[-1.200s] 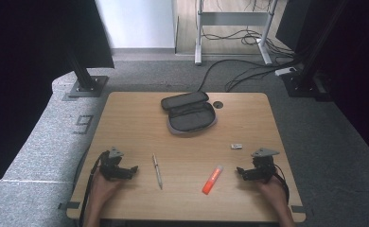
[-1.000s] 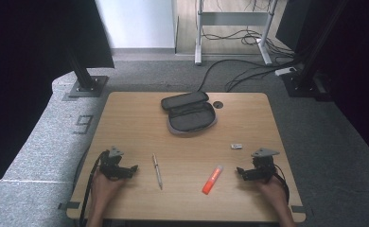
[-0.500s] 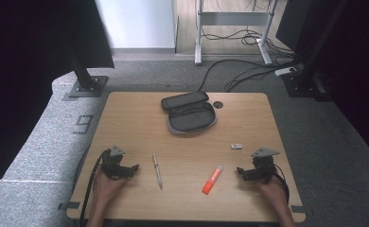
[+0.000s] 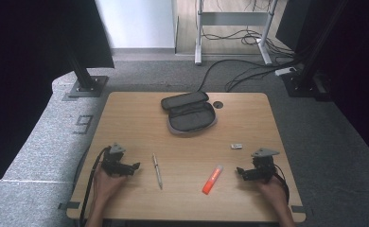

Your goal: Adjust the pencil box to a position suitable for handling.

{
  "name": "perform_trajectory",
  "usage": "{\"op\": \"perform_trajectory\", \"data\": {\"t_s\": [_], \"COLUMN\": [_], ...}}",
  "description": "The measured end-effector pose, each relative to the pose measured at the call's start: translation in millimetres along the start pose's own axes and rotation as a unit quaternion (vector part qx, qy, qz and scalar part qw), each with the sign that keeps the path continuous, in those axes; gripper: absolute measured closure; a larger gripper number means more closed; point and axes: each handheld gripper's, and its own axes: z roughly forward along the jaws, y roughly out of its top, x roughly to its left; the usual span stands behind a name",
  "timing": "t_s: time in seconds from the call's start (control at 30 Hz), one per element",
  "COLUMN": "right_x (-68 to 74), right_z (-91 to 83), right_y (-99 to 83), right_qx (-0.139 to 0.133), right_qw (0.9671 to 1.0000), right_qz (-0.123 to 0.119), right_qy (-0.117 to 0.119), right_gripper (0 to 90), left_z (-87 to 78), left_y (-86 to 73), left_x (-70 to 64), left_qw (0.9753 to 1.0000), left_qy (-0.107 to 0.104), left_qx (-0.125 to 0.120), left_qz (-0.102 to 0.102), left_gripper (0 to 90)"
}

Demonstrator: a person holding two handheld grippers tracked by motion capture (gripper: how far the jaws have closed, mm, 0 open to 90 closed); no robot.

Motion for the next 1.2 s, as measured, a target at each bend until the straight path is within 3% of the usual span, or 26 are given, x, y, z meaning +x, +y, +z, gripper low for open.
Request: {"op": "perform_trajectory", "data": {"t_s": [0.07, 0.2, 0.27, 0.37, 0.8, 1.2], "right_x": [0.0, 0.0, 0.0, 0.0, 0.0, 0.0], "right_z": [0.0, 0.0, 0.0, 0.0, 0.1, 0.1], "right_y": [0.0, 0.0, 0.0, 0.0, 0.1, 0.1], "right_qx": [0.000, 0.000, 0.000, 0.000, 0.000, 0.000], "right_qw": [1.0000, 1.0000, 1.0000, 1.0000, 1.0000, 1.0000], "right_qz": [0.000, 0.000, 0.000, 0.000, 0.000, 0.000], "right_qy": [0.000, 0.000, 0.000, 0.000, -0.001, 0.000], "right_gripper": [1.7, 1.7, 1.7, 1.7, 1.6, 1.6], "left_z": [-1.7, -1.9, -1.4, -0.3, 14.0, 21.8], "left_y": [4.6, 13.4, 18.6, 24.4, 61.0, 95.3], "left_x": [-2.5, -5.8, -6.8, -6.4, -8.2, -14.9], "left_qw": [0.9999, 0.9997, 0.9995, 0.9993, 0.9973, 0.9962], "left_qy": [0.006, -0.011, -0.007, -0.024, -0.058, -0.060], "left_qx": [0.001, -0.004, -0.001, -0.010, -0.014, -0.016], "left_qz": [0.012, 0.022, 0.032, 0.028, 0.042, 0.062], "left_gripper": [1.2, 2.3, 2.5, 3.5, 5.8, 4.2]}}
